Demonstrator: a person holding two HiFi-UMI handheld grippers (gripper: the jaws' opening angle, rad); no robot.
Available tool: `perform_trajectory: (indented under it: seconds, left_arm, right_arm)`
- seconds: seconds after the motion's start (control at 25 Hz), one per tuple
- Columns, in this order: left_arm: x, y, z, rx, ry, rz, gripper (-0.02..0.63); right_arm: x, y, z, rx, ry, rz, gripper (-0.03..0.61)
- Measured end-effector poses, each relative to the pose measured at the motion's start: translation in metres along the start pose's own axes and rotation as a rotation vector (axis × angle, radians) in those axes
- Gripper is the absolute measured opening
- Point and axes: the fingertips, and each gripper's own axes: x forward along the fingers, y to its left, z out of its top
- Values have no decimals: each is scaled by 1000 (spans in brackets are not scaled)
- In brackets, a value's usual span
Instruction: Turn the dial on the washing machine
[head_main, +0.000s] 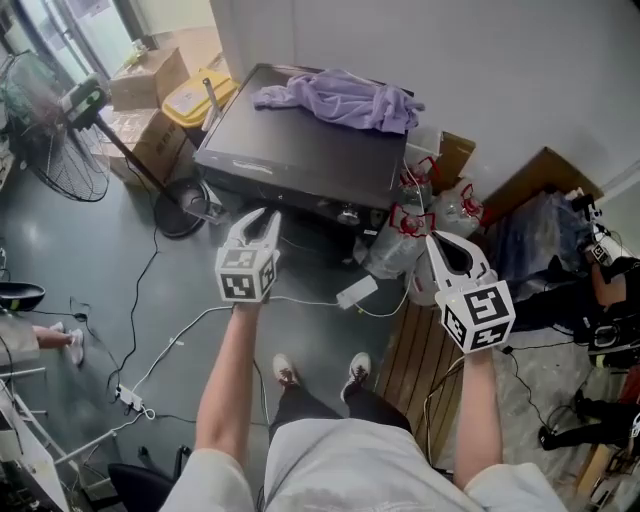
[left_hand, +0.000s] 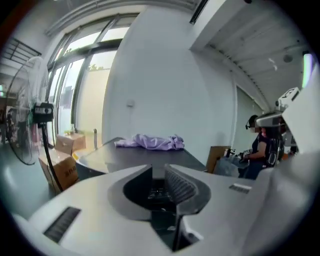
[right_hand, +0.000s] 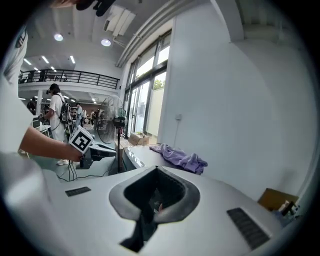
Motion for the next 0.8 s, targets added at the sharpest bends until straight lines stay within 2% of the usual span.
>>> perform_trajectory:
  seconds: [0.08, 0.28, 0.44, 0.6, 0.8]
  left_arm:
    - [-21, 8, 24, 57, -28, -4, 49]
    - [-66, 13, 90, 221, -101, -11, 23]
    - [-100, 15, 140, 323, -180, 22, 21]
    - [-130, 7, 170, 389, -244, 25, 21]
    - [-157, -2, 192, 426, -293, 32, 21]
  right_arm:
    - [2, 9, 24, -34, -25, -8, 14]
    - [5, 24, 81, -76, -111, -12, 14]
    - [5, 39, 121, -140, -184, -3, 14]
    - [3, 52, 146, -175, -228, 3, 14]
    - [-6, 60, 167, -204, -261, 13, 14]
